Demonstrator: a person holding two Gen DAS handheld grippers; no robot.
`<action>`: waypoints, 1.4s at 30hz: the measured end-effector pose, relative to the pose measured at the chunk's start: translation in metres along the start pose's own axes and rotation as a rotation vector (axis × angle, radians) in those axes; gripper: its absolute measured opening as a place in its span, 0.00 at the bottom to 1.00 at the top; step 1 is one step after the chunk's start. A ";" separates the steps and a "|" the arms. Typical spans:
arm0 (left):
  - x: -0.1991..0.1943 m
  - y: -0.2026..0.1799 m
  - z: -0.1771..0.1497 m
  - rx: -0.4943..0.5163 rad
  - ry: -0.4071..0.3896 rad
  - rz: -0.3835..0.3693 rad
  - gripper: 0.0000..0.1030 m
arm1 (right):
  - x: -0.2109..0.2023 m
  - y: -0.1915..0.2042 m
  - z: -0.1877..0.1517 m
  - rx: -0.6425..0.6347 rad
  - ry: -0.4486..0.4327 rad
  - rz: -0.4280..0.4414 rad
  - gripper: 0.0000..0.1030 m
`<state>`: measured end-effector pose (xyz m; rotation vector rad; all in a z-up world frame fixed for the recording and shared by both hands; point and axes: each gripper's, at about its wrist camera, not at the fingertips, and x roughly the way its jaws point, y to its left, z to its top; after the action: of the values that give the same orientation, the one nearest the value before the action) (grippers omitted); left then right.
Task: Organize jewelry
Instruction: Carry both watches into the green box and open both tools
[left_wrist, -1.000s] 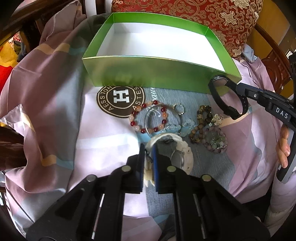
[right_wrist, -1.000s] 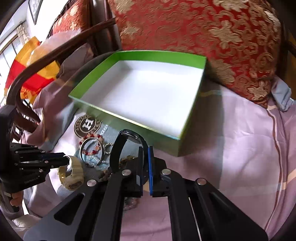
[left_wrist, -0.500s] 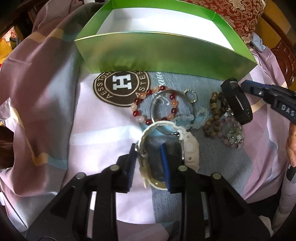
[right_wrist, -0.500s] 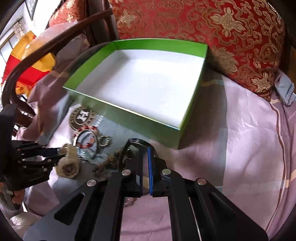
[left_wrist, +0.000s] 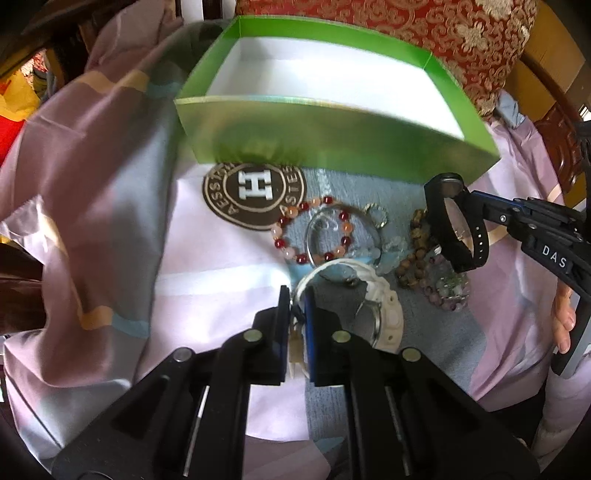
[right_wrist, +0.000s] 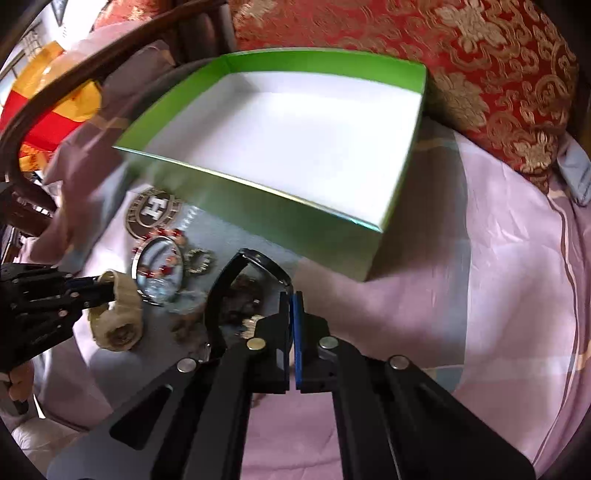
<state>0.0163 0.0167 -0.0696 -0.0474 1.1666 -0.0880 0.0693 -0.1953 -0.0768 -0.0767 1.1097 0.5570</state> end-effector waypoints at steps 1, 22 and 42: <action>-0.005 0.001 0.000 -0.002 -0.010 -0.004 0.07 | -0.005 0.000 0.001 0.002 -0.020 0.017 0.02; -0.020 0.011 0.156 -0.009 -0.200 0.017 0.09 | -0.013 -0.040 0.095 0.151 -0.205 0.079 0.02; 0.010 0.005 0.044 0.026 -0.044 0.013 0.28 | -0.040 0.003 0.030 -0.049 -0.070 0.148 0.40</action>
<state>0.0608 0.0206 -0.0621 -0.0187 1.1218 -0.0904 0.0796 -0.1988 -0.0277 -0.0172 1.0395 0.7144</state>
